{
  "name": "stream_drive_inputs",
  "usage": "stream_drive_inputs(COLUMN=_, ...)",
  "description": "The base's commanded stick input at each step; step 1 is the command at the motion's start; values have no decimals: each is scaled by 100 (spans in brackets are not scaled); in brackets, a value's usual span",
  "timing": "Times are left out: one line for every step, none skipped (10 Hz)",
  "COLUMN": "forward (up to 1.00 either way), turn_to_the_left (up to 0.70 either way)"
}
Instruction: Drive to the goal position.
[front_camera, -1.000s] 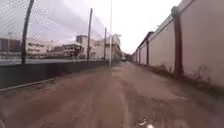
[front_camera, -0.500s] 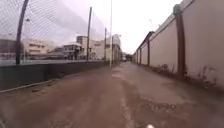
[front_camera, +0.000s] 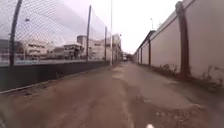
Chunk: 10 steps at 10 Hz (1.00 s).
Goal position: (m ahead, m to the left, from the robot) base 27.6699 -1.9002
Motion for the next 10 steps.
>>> stream_drive_inputs(forward=70, turn_to_the_left=0)
stream_drive_inputs(forward=70, turn_to_the_left=0)
stream_drive_inputs(forward=70, turn_to_the_left=0)
stream_drive_inputs(forward=70, turn_to_the_left=0)
stream_drive_inputs(forward=70, turn_to_the_left=0)
stream_drive_inputs(forward=70, turn_to_the_left=0)
stream_drive_inputs(forward=70, turn_to_the_left=0)
stream_drive_inputs(forward=70, turn_to_the_left=-22)
stream_drive_inputs(forward=70, turn_to_the_left=-35)
stream_drive_inputs(forward=70, turn_to_the_left=-35)
